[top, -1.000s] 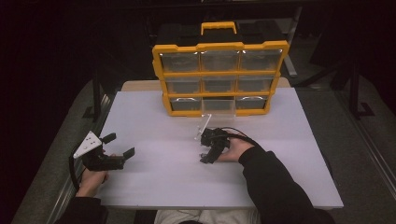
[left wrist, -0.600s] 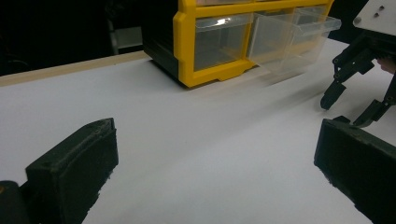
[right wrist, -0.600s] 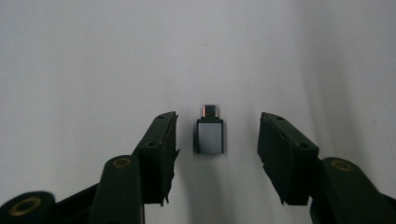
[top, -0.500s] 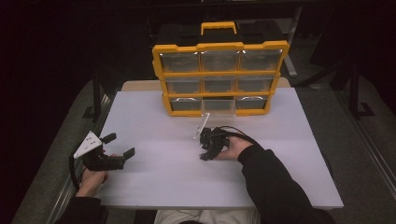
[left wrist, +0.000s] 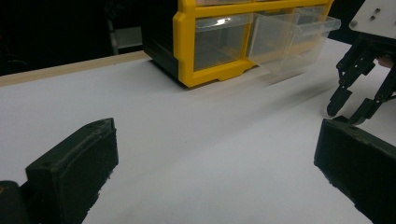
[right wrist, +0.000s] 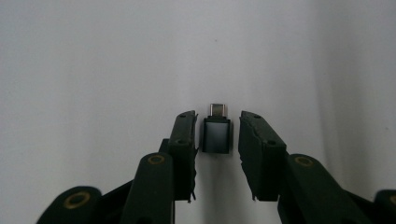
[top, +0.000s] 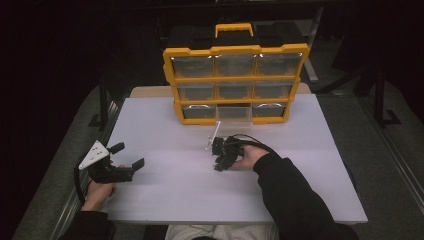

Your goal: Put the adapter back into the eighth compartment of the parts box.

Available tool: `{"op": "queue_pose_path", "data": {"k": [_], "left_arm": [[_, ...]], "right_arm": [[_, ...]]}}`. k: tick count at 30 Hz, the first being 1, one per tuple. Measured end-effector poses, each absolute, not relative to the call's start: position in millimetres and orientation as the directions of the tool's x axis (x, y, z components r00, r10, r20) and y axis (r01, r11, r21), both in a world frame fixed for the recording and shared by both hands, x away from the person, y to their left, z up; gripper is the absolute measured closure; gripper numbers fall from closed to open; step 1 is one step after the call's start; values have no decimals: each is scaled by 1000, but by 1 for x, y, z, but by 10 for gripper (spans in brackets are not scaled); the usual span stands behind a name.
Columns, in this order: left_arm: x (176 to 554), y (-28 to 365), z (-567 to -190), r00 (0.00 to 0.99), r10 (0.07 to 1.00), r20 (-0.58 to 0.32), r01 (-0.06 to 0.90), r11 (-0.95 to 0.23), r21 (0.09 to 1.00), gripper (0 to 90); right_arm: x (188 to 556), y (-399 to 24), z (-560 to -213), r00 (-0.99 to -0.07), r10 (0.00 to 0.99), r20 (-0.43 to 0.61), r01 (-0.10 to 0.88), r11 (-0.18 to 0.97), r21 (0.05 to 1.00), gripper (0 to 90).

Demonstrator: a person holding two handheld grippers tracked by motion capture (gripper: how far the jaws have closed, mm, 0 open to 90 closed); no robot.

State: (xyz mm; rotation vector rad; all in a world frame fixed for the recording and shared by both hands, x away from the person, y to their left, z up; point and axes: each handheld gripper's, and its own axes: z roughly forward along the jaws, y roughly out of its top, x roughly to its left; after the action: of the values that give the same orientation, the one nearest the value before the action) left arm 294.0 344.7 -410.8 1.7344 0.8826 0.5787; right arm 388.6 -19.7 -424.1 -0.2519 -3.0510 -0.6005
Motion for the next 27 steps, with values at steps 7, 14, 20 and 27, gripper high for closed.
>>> {"op": "queue_pose_path", "data": {"k": [7, 14, 20, 27], "left_arm": [[294, 344, -411, 611, 791, -38, 281, -171, 944, 0], [294, 344, -411, 611, 790, -37, 282, -174, 944, 0], [294, 344, -411, 611, 791, -38, 282, -173, 944, 0], [294, 344, -411, 612, 790, -38, 283, -173, 943, 0]], "right_arm": [[389, -19, -425, -988, 148, 53, 157, 916, 370, 745], [390, -21, -424, -986, 155, 62, 166, 913, 373, 746], [391, -24, -419, -985, 159, 62, 171, 910, 378, 748], [391, -29, -411, -985, 164, 52, 171, 905, 389, 748]]}}
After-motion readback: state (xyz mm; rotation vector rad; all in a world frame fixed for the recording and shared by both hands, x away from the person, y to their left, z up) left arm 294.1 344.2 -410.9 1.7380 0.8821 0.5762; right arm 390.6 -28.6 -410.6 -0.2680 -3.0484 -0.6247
